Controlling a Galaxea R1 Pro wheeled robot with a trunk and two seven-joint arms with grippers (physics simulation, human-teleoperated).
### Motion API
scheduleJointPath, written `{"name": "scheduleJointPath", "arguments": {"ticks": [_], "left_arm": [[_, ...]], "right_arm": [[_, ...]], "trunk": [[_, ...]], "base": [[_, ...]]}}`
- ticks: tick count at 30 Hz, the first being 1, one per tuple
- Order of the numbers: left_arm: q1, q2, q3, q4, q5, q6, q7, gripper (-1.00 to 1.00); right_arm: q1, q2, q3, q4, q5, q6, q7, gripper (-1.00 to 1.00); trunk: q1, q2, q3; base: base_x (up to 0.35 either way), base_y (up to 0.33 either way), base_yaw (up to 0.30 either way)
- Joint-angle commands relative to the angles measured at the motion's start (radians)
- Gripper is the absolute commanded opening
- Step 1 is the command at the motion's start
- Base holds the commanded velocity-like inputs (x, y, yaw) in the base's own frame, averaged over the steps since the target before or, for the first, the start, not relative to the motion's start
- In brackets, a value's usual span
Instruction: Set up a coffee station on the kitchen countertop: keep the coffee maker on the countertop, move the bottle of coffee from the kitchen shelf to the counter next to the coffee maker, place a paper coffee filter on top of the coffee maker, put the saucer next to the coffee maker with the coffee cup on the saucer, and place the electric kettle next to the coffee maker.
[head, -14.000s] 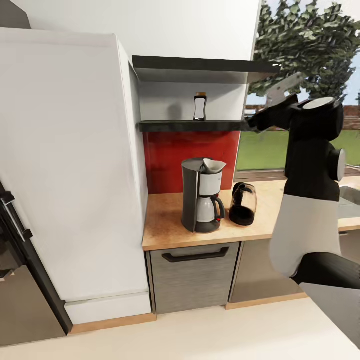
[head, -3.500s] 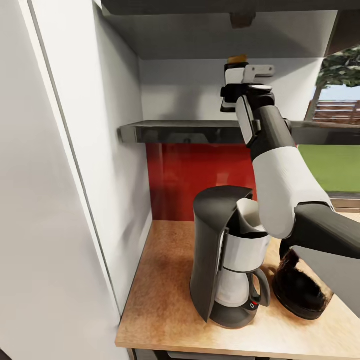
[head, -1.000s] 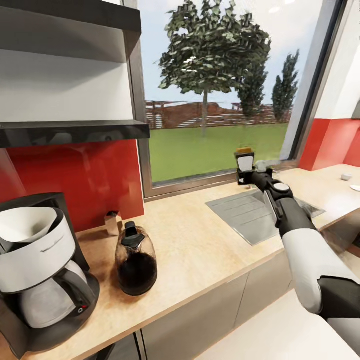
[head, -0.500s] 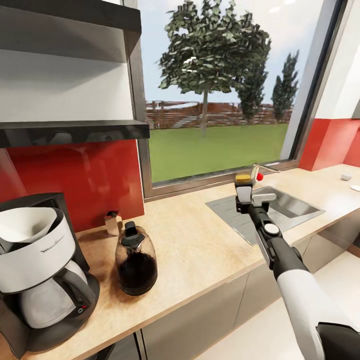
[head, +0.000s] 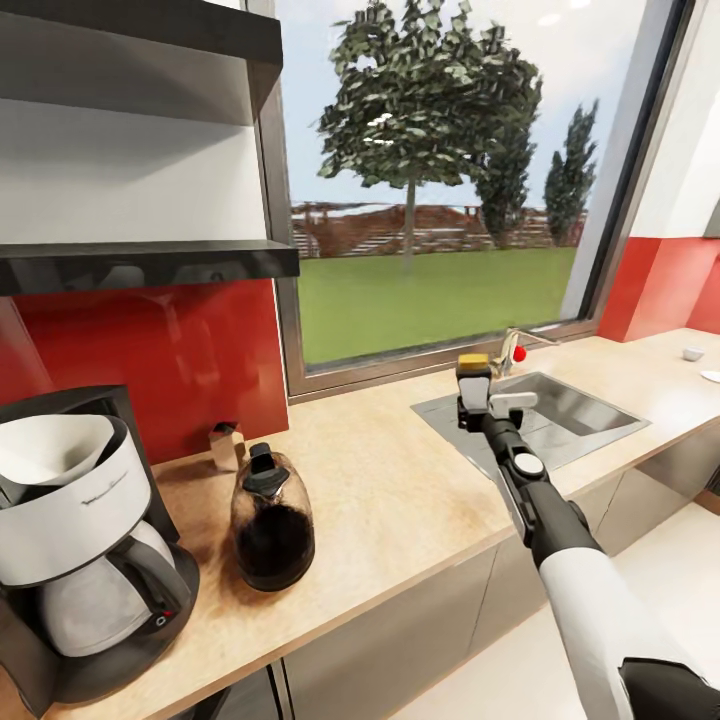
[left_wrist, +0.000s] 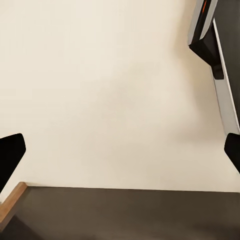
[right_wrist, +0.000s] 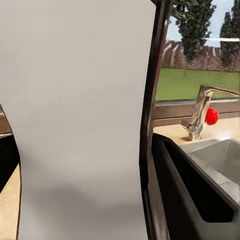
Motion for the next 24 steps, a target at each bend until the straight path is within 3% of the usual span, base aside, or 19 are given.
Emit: {"name": "scheduleJointPath", "arguments": {"ticks": [1,14,24], "left_arm": [[0.000,0.000,0.008,0.000,-0.011,0.002,0.003,1.00],[0.000,0.001,0.003,-0.002,-0.011,0.002,-0.002,1.00],[0.000,0.001,0.001,-0.002,-0.015,0.001,0.000,1.00]], "right_arm": [[-0.001,0.003,-0.003,0.001,0.008,-0.003,0.001,-1.00],[0.000,0.010,-0.003,0.005,0.008,-0.003,0.001,-1.00],[0.000,0.035,-0.003,0.008,0.008,-0.003,0.001,-1.00]], "trunk": [[0.001,-0.002,-0.002],[0.001,-0.002,-0.002],[0.001,-0.002,-0.002]], "base": [[0.000,0.000,0.000],[0.000,0.000,0.007],[-0.011,0.000,0.243]]}}
